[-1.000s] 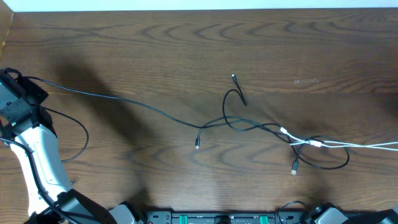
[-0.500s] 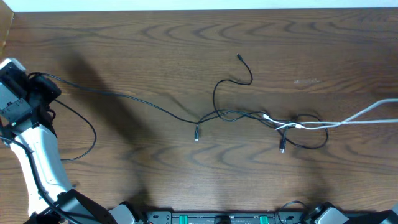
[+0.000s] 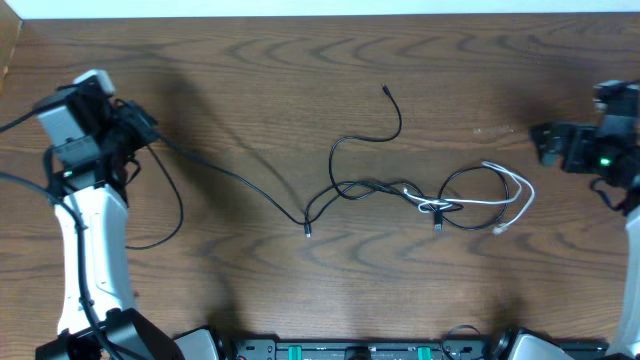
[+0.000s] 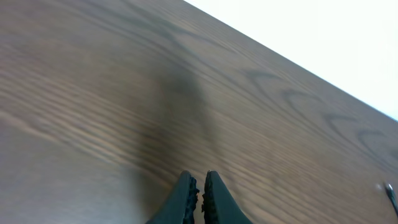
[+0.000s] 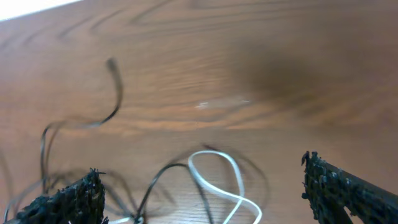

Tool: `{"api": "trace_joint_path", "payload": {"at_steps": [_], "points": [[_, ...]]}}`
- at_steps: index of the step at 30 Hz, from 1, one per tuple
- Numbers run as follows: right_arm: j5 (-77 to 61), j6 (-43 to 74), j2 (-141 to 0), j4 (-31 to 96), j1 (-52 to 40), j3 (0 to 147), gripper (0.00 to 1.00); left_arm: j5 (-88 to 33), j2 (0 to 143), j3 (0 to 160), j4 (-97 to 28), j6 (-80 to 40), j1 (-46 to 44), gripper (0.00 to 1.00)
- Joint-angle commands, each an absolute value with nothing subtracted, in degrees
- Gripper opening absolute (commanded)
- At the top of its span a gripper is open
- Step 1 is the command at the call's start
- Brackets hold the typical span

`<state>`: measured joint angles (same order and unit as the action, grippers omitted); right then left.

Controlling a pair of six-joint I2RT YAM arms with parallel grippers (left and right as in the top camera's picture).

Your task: Untangle cables

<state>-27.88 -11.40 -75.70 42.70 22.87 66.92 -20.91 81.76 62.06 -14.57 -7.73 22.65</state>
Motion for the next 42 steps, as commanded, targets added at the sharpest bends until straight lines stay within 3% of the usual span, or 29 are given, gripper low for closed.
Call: {"api": "trace_joint_path", "payload": {"at_steps": [1, 16, 24, 28, 31, 34, 42], "points": [[-30.57, -17.08, -76.93, 43.16, 17.78, 67.77, 0.99, -21.63, 81.28, 62.85, -14.59, -8.25, 18.59, 0.08], [-30.39, -18.55, -89.38, 42.0, -3.77, 67.77, 0.99, -21.56, 81.45, 62.67, -18.44, -8.23, 10.52, 0.08], [-29.63, -30.41, -92.29, 41.76, -15.57, 67.77, 0.99, -21.43, 81.69, 61.01, -19.27, -8.23, 10.15, 0.08], [-22.83, -37.19, -92.99, 41.36, -21.52, 67.77, 0.88, -21.43, 81.71, 60.42, -19.29, -8.23, 10.15, 0.08], [-19.81, -41.56, -94.0, 41.3, -24.6, 67.72, 0.86, -21.43, 81.71, 60.42, -19.27, -8.23, 10.15, 0.08], [-18.65, -43.57, -95.7, 40.56, -26.46, 67.72, 0.76, -21.43, 81.71, 60.42, -19.51, -8.23, 10.15, 0.08], [-18.55, -43.55, -102.67, 38.74, -28.62, 67.72, 0.74, -21.43, 81.71, 60.42, -19.51, -8.23, 10.15, 0.08]]}}
